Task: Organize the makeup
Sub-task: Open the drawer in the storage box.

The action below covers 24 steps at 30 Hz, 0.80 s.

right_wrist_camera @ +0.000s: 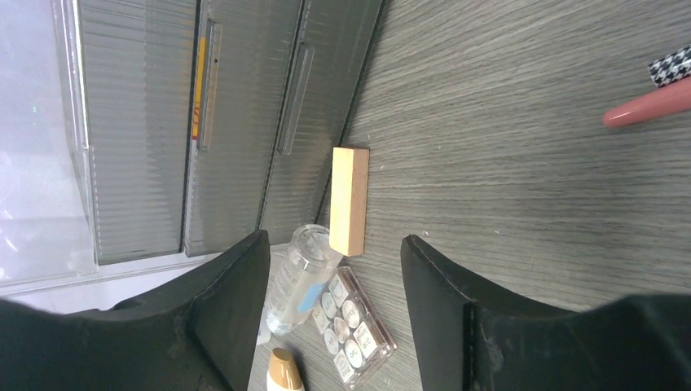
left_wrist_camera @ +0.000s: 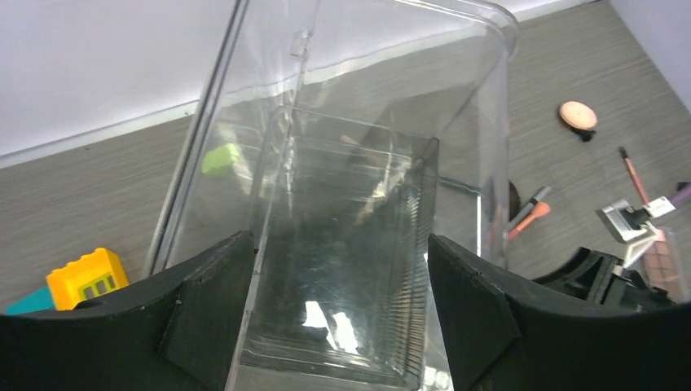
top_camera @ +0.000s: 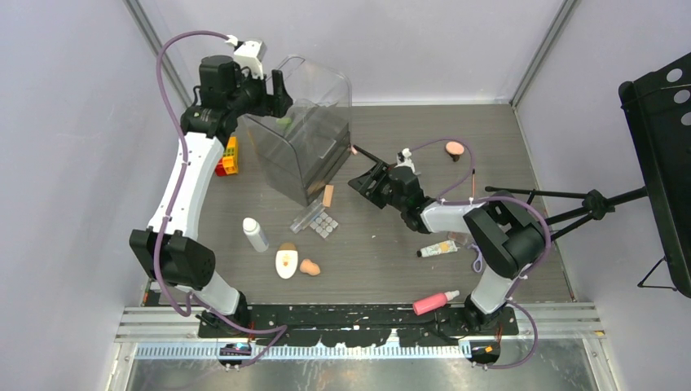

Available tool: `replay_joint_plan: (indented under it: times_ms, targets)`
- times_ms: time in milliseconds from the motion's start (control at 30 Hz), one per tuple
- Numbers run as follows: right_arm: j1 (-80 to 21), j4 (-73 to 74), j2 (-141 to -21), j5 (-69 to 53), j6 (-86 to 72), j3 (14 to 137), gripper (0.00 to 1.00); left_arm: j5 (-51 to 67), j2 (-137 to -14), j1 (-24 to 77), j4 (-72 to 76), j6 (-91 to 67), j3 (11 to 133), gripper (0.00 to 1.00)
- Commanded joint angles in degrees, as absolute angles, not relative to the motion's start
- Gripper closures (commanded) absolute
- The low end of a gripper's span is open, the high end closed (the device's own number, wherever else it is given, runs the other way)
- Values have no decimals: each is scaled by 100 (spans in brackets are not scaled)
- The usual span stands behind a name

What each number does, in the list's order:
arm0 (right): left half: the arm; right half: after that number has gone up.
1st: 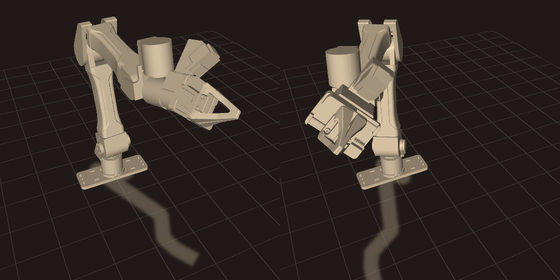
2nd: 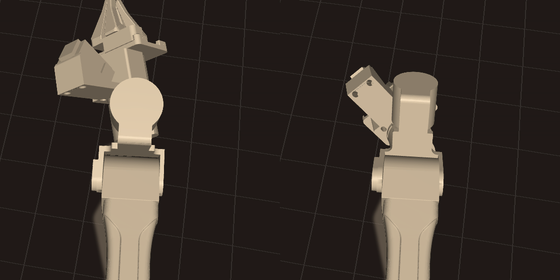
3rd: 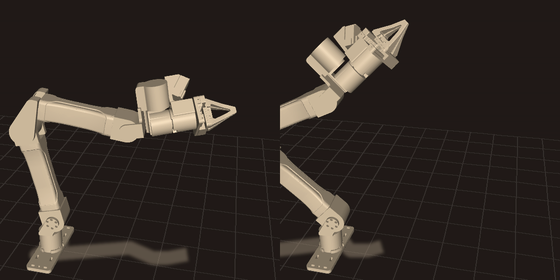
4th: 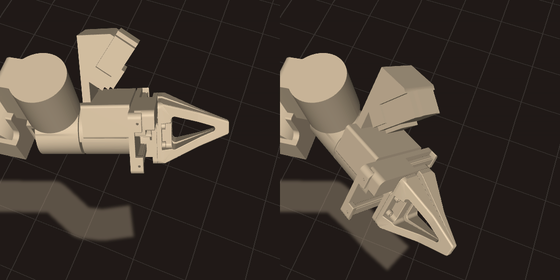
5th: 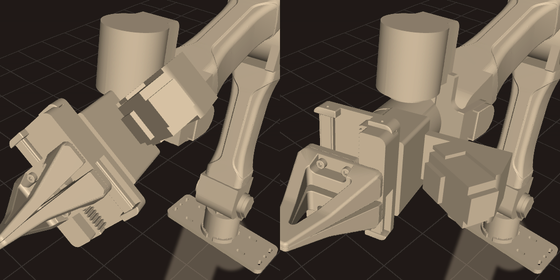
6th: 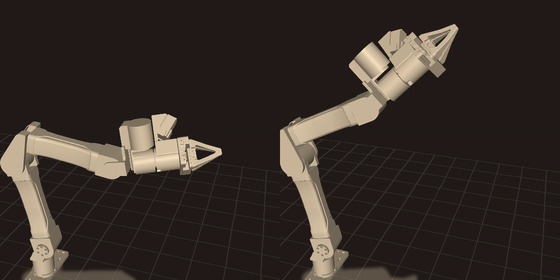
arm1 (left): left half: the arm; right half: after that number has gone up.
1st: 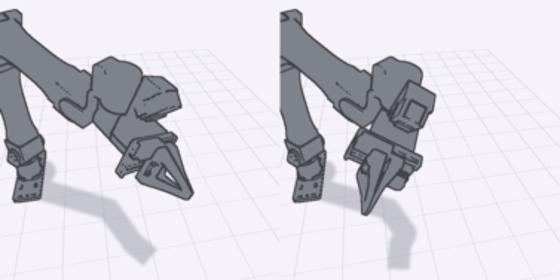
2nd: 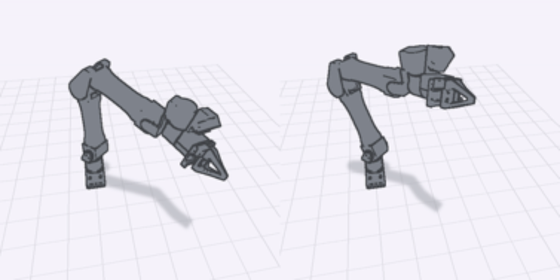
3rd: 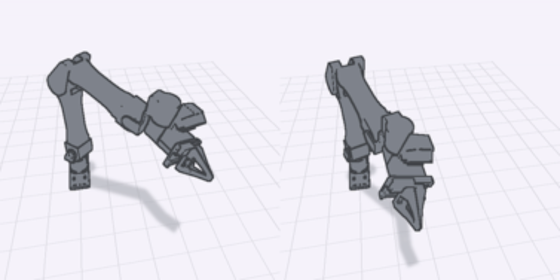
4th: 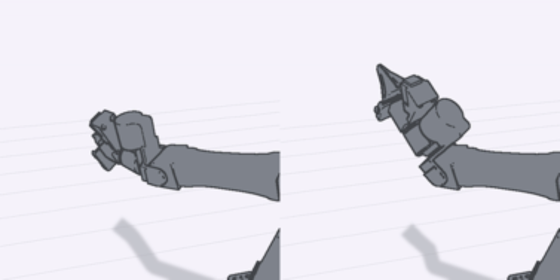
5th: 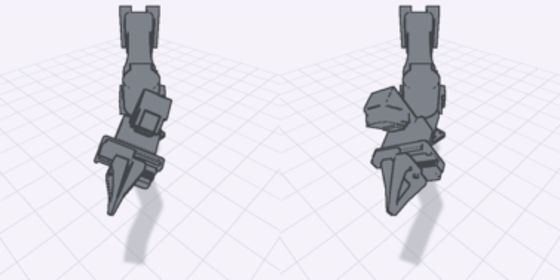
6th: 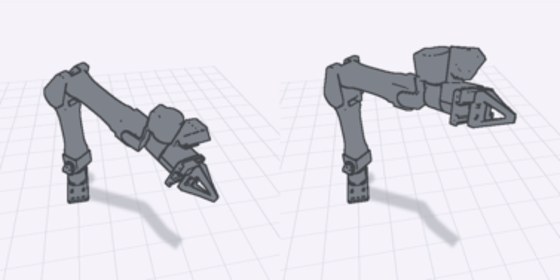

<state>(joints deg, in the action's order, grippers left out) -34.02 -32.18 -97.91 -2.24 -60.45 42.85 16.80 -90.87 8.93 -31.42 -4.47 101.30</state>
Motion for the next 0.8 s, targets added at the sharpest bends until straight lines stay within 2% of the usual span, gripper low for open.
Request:
replay_joint_plan:
  times_ms: [0,200,400,567,767]
  targets:
    - [-3418,-3755,-9956,-148,-6161,4498,36,1205,-8992,892,-3098,-280,9972,20]
    - [-3414,-4234,-10418,-145,-6344,4661,42,963,-8889,888,-3131,-197,9757,20]
    - [-3411,-5359,-11088,192,-6524,4763,47,961,-8764,892,-3060,-229,9530,20]
    - [-3414,-6633,-11701,333,-6854,4842,48,939,-8677,889,-3008,-229,9363,20]
    - [-3415,-6943,-12238,224,-7104,5207,48,847,-8601,888,-2971,-198,9273,20]
